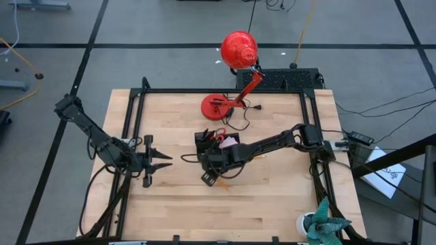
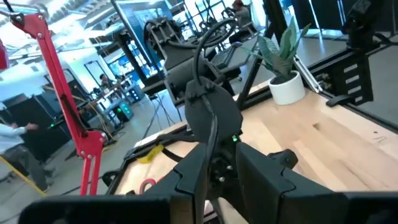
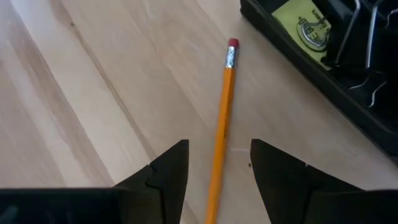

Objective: Pick and place office supplies into organizer
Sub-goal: Put the bottom yellow pencil into the desk organizer

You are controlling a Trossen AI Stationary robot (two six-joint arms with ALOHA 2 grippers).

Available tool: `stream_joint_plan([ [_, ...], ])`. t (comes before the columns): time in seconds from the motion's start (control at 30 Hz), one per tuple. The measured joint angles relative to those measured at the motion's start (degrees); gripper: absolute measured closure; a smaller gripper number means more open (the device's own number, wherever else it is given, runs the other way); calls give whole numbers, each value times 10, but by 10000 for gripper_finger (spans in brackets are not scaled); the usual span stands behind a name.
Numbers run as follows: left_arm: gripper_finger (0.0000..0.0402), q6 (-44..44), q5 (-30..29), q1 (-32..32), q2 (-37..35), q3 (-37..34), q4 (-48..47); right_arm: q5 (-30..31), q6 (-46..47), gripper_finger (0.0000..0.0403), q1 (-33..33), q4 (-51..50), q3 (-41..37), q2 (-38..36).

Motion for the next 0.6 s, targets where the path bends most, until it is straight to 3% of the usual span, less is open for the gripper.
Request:
stream_joint_plan([
  [0.6,309,33,0,3,0,0,7,-12,-4,238,16,-19,10,0],
])
